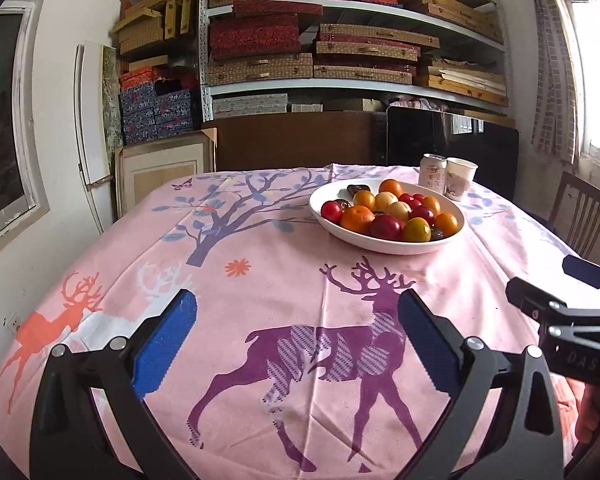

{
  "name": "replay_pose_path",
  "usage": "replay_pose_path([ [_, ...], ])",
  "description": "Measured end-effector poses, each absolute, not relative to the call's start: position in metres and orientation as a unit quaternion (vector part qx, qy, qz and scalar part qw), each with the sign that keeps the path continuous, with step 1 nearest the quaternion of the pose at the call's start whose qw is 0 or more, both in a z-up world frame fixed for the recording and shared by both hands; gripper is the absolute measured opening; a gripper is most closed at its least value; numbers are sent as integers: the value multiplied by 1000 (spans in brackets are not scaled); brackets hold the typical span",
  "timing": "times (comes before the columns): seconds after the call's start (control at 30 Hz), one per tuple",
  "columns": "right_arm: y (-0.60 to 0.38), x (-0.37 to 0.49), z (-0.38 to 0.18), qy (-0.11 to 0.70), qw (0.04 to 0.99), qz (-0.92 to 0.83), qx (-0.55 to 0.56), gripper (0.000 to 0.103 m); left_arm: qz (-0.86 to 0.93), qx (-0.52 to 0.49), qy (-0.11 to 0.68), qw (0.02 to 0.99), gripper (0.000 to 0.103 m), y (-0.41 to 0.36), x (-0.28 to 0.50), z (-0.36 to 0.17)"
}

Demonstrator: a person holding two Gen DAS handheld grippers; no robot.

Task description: Organize fruits

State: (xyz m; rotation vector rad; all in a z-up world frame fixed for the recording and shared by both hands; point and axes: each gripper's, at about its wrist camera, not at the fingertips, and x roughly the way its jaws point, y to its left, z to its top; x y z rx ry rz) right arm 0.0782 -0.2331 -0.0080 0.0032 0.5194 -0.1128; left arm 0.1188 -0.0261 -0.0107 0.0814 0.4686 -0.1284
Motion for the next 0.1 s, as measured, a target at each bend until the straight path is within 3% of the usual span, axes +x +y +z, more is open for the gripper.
replay_pose_path([
  [0.1,-227,78,-9,255,965,-57,-12,99,-62,43,234,969,99,-26,119,-12],
])
